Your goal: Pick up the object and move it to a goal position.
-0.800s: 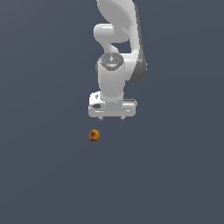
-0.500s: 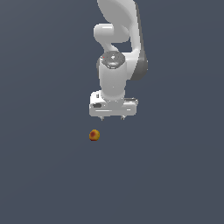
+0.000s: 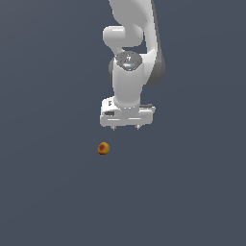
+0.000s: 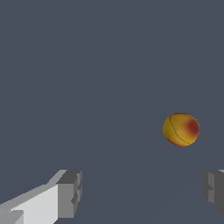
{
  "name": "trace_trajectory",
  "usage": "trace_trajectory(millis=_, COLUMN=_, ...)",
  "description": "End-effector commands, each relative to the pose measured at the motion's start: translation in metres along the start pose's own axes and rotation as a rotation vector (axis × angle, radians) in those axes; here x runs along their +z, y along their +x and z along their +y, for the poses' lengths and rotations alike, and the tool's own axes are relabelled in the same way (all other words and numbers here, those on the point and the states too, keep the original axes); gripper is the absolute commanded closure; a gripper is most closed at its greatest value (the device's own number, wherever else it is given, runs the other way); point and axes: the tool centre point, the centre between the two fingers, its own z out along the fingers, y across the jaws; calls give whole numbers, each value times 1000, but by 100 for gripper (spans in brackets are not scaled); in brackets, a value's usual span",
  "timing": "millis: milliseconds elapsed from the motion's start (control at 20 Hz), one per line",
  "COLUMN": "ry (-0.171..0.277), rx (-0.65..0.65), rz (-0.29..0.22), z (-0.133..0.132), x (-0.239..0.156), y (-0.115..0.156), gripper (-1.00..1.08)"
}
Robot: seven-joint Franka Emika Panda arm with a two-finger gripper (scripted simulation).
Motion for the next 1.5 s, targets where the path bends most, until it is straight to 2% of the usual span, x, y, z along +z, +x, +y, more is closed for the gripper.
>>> trace_trajectory(millis=0, ry=0, rx=5, rz=-1, z=1, x=1, y=0, gripper=-92)
trace_trajectory(millis=350, ry=6, rx=77, rz=-2, z=22, x=21, y=8, gripper=-92)
trace_trajectory(millis=950, ry=7, rx=290, rz=-7, z=87, x=84, y=19, gripper=-92)
trace_trajectory(millis=1450, ry=5, rx=316, rz=-9, z=96, x=96, y=19, gripper=-92)
